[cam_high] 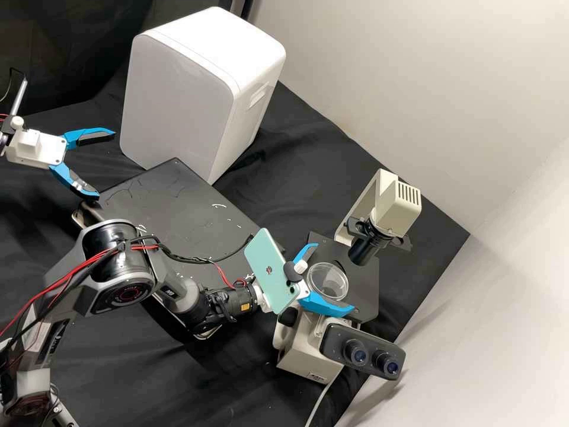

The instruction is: Place the petri dish on the bench

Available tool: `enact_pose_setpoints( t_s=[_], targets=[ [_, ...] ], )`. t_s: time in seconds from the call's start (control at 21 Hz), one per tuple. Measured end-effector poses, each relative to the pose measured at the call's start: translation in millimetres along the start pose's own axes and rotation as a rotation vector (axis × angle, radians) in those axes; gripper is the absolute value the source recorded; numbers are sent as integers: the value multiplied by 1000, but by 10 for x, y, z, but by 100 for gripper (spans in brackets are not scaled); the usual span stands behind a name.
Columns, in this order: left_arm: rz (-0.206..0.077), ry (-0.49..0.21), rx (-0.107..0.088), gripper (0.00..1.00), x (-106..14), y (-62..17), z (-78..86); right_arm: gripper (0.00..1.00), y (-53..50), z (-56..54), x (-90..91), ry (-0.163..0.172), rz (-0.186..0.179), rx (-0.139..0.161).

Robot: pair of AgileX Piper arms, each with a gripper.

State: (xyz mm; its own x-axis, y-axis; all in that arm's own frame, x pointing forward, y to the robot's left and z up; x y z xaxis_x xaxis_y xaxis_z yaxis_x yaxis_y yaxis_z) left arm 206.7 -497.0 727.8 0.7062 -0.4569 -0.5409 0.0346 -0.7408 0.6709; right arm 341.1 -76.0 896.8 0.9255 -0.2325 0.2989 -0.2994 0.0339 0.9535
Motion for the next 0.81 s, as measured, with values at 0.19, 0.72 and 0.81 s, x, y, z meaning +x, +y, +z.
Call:
enact_pose_setpoints(
  t_s=[0.19,0.72,0.81],
  targets=[
    [0,0,0,100,0,0,0,0,0,0,0,0,0,4],
    [0,0,0,100,0,0,0,0,-25,33,5,-12,-3,17],
    [0,0,0,100,0,0,0,0,-22,36,5,-15,-1,20]
  ],
)
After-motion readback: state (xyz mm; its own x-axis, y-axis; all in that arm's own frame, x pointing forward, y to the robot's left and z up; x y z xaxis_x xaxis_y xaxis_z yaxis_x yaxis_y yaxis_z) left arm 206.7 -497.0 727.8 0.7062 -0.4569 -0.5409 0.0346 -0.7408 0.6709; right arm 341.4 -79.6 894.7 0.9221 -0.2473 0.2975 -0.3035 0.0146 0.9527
